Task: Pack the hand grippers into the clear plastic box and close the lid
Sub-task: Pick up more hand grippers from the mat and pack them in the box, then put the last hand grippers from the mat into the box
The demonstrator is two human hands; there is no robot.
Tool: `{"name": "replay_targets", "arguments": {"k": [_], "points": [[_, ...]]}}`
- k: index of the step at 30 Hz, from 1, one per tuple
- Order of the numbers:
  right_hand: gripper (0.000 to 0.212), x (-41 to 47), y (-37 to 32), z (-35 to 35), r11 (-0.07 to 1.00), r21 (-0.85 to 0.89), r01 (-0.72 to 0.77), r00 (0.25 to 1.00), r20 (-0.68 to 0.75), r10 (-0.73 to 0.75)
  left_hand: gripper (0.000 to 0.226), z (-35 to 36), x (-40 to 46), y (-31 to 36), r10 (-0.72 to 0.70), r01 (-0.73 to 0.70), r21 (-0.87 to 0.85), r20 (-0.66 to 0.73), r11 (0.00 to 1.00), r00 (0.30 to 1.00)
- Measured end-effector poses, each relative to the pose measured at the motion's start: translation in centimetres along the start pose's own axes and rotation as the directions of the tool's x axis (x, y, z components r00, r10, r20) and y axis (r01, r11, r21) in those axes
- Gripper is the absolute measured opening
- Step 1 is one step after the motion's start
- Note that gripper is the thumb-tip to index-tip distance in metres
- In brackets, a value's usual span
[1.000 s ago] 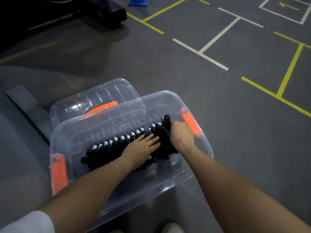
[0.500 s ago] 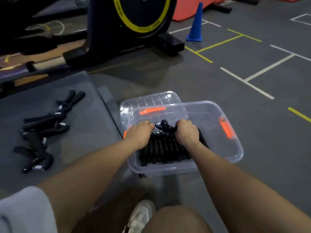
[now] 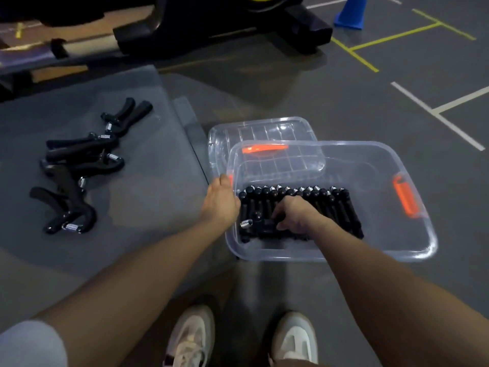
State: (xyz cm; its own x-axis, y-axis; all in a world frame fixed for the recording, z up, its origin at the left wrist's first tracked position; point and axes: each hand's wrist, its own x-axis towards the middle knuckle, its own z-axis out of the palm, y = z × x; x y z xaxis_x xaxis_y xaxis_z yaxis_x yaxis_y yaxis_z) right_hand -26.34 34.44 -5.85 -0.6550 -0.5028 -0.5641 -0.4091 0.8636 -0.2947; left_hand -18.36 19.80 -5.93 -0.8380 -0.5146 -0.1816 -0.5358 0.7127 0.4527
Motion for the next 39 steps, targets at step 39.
{"name": "replay_targets", "arguments": {"k": [39], "points": [[0.022, 2.7, -5.0, -2.5, 0.989, 0.042, 0.144, 0.963, -0.235, -0.13, 0.047, -2.1, -0.2, -1.5, 0.04, -0.039, -0.022, 0.06, 0.999, 0.997]]}}
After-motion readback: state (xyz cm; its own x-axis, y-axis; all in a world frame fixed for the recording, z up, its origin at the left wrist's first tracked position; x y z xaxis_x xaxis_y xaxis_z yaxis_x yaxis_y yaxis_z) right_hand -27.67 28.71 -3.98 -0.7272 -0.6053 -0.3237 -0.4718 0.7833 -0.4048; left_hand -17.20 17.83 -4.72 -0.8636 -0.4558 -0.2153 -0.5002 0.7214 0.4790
